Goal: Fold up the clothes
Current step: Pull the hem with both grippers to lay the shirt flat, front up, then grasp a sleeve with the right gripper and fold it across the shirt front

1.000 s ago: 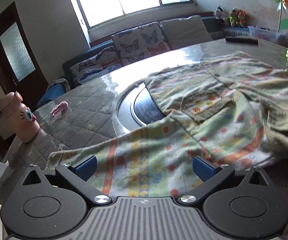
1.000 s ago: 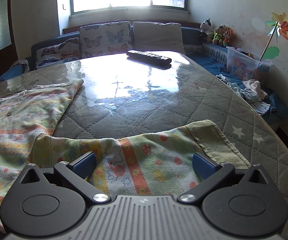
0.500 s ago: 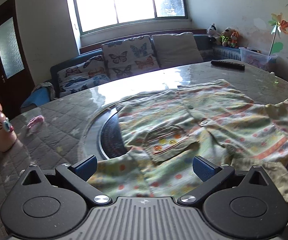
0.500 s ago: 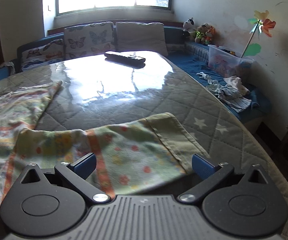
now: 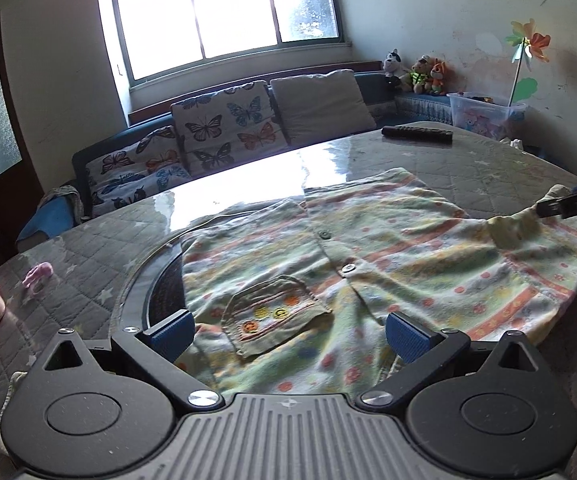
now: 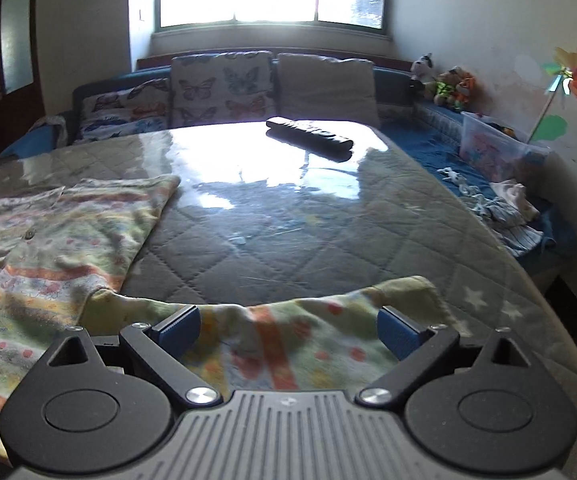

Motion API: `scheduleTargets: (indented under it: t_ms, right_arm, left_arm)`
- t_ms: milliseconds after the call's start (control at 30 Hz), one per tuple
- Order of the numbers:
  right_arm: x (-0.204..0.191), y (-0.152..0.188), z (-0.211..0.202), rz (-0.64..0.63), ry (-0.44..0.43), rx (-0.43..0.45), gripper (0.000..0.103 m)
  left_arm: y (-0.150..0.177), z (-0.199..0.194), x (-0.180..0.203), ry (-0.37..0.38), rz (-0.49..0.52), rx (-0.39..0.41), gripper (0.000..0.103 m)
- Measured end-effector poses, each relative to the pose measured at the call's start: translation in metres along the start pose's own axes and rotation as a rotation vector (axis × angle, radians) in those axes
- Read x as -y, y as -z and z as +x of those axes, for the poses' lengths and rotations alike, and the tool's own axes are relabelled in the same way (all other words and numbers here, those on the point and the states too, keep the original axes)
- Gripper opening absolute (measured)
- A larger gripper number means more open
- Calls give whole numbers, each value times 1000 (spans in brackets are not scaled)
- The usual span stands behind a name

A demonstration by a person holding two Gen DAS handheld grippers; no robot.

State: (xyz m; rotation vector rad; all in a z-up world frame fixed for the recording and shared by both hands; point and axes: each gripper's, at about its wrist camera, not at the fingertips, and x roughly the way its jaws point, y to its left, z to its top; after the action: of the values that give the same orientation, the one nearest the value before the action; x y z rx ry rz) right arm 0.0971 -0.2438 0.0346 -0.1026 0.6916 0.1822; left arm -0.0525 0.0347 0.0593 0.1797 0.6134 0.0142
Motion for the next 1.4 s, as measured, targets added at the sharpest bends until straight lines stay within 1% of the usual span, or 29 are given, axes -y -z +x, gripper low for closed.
scheduleTargets:
  t_ms: [133,233,400,467,600,733,800,833,867,900,1000,1067,1100,1133,1167,1267,1400]
  right_arm:
    - [-4,0,15,-19,15,-17,95]
    - [7,-1,15,14,27,-16,95]
    - [35,7,6,46,107,-14,93]
    - [51,13,0,83,136,-14,90]
    - [69,22,-10,116,167,-16,84]
    - [77,29,-19,142,160,-18,73]
    - [78,30,-20,145,159,-16,71]
    - [79,31,-21,155,160,-13,67]
    - [80,31,-21,162,157,-12,62]
    - [80,32,-22,168,152,-10,60]
    - [78,32,-23,169,145,-7,51]
    - [78,32,-25,180,144,-4,37]
    - [78,31,-26,185,144,-2,32]
    - [79,31,-26,192,141,0,23]
    - [80,31,-28,206,134,5,17]
    - [80,31,-33,223,129,22,10]
    - [77,22,-50,250,96,76,9]
  left_arm:
    - [1,3,7,16,19,-12,103]
    - [4,7,11,27,32,-24,103]
    - [6,11,13,38,34,-34,103]
    - [6,11,14,40,34,-35,103]
    - [6,11,14,40,34,-34,103]
    - [3,10,13,35,32,-25,103]
    - [0,8,12,30,29,-17,103]
    - [-1,8,12,28,28,-13,103]
    - [-2,7,12,28,26,-9,103]
    - [-3,7,11,27,26,-8,103]
    - [-2,10,13,22,24,-18,103]
    - [0,13,13,19,22,-30,103]
    - [1,14,14,20,21,-34,103]
    - [2,14,14,20,21,-37,103]
    - [2,15,14,21,21,-38,103]
    - [3,17,14,20,19,-43,103]
    - [4,18,15,23,18,-47,103]
